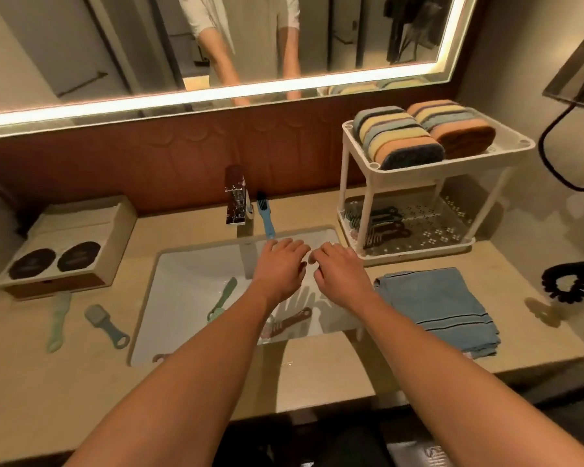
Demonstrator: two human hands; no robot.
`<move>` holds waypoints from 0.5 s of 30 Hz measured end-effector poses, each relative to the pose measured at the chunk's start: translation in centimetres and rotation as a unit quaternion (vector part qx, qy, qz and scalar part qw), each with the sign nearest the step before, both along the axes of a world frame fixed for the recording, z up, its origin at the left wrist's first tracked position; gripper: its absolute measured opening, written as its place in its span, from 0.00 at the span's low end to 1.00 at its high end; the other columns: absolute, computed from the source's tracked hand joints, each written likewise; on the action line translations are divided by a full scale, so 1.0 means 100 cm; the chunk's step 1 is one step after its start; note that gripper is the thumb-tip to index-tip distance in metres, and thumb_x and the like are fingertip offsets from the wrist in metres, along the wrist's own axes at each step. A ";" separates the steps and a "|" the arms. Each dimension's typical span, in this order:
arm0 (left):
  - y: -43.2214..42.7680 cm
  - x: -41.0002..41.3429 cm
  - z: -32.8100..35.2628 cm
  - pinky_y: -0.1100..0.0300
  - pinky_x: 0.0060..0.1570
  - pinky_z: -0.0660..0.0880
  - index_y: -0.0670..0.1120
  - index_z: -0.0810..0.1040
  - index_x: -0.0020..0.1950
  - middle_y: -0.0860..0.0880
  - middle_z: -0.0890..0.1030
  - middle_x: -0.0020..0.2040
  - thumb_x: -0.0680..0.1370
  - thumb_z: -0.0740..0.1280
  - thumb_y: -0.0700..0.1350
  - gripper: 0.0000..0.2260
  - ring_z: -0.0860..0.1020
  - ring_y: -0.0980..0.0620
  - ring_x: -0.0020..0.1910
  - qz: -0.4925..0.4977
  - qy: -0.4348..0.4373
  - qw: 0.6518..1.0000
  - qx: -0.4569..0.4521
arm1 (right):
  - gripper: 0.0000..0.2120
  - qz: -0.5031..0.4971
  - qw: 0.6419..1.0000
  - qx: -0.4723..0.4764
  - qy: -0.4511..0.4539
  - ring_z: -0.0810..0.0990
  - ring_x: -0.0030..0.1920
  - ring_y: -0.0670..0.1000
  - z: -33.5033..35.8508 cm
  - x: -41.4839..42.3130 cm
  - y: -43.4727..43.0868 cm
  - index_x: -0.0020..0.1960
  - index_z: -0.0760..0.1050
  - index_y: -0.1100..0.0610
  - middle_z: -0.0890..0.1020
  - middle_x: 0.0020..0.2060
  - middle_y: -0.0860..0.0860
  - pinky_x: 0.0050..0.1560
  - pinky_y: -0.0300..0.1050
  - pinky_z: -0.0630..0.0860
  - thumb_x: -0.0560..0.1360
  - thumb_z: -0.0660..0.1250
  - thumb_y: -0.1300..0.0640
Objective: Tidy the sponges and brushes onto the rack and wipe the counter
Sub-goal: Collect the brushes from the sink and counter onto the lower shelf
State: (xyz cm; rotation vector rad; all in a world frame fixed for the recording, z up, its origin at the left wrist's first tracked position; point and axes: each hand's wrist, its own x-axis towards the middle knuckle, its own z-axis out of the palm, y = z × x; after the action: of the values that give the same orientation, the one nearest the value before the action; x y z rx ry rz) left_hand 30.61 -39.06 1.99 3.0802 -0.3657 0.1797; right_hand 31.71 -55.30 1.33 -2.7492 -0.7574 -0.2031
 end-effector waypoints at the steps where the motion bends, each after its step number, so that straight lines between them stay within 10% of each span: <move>1: 0.011 -0.007 0.000 0.49 0.72 0.59 0.52 0.71 0.72 0.52 0.73 0.73 0.83 0.59 0.49 0.17 0.68 0.49 0.73 0.013 -0.001 1.000 -0.002 | 0.14 0.012 1.000 0.000 -0.001 0.74 0.61 0.54 0.001 -0.003 0.010 0.63 0.77 0.52 0.78 0.58 0.50 0.64 0.52 0.67 0.78 0.63 0.57; 15: 0.174 -0.104 -0.021 0.48 0.73 0.56 0.52 0.71 0.73 0.52 0.72 0.73 0.83 0.59 0.50 0.18 0.67 0.50 0.74 0.163 -0.006 0.987 -0.005 | 0.16 0.172 0.985 -0.017 0.008 0.76 0.58 0.55 -0.007 -0.053 0.162 0.64 0.76 0.52 0.79 0.58 0.52 0.61 0.52 0.71 0.77 0.63 0.56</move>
State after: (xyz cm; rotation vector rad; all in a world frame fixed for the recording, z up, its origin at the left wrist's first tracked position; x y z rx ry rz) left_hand 20.18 -21.65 -0.06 3.1078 0.1411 0.2064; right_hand 26.41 -39.08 0.62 -2.5925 -1.2218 -0.0948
